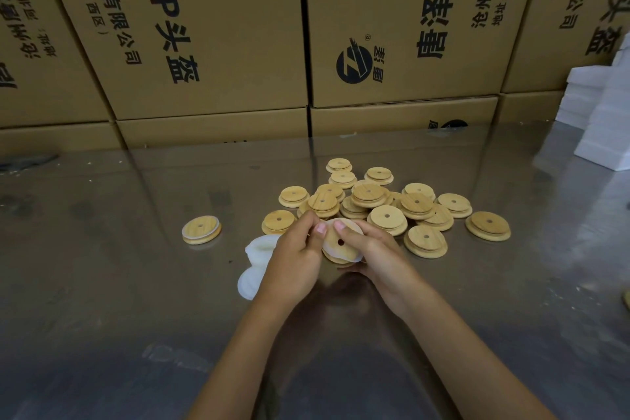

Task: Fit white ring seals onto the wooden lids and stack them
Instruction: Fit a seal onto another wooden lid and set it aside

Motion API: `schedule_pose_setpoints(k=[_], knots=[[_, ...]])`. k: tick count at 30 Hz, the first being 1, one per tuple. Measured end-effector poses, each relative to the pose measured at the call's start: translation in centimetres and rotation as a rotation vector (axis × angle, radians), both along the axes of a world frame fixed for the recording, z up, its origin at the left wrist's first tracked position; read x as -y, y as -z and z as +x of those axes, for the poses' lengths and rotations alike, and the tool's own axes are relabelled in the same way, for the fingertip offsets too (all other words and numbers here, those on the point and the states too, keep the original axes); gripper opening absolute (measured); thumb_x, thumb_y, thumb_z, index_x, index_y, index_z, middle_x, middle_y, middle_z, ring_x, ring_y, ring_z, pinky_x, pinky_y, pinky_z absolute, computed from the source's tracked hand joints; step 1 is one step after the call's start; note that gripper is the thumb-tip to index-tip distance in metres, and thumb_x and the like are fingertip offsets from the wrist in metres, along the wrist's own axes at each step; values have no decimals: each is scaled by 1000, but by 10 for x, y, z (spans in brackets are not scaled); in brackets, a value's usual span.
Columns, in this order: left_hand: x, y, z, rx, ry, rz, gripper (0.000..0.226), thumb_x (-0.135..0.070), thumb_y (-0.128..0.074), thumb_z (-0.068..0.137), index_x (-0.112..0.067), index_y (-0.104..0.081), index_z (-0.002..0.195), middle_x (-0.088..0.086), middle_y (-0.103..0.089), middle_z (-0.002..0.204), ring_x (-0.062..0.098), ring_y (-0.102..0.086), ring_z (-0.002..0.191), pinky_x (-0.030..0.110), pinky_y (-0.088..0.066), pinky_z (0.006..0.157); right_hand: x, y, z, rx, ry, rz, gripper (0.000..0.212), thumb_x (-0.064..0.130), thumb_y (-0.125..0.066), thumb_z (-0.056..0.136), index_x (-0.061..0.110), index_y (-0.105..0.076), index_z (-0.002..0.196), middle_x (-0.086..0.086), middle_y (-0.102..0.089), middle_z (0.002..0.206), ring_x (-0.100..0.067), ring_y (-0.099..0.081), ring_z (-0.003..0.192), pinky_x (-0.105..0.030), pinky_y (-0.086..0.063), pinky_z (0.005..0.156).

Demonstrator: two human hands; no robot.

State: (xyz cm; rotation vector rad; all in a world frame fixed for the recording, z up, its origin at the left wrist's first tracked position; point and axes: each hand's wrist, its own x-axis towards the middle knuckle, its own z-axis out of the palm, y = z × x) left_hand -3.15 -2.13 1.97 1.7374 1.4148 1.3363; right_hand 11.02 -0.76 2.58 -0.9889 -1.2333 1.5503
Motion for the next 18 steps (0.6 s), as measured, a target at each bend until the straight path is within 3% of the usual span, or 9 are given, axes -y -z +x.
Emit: schedule_pose_setpoints(k=[5,8,13,18], knots=[[0,-2,1,75,48,-109,25,-18,-43,102,-7,-45,80,-6,-47,71,11,-42,70,33,-39,70,-2,2,1,-57,25,-53,25,28,-63,95,12,-75,109,-12,-75,107,-25,-71,105,-32,-53,88],[-1,-3,1,84,80,-143,24,-18,-43,102,-6,-45,81,-3,-48,73,11,-43,72,33,-39,71,-2,0,3,-79,36,-58,23,28,-62,96,11,-77,102,-12,-76,102,-20,-72,95,-26,-54,80],[-1,-6,5,86,121,-126,24,-18,-43,102,-8,-45,80,-3,-51,76,10,-45,73,31,-39,71,-7,-3,8,-109,75,-57,23,28,-62,96,10,-76,102,-13,-76,104,-19,-71,93,-34,-51,91],[2,-7,10,90,141,-94,23,-18,-44,102,-10,-44,80,-6,-46,72,12,-40,71,32,-36,70,-9,-4,9,-179,136,-57,21,27,-63,95,17,-79,85,-5,-77,92,-14,-73,85,-35,-53,88]])
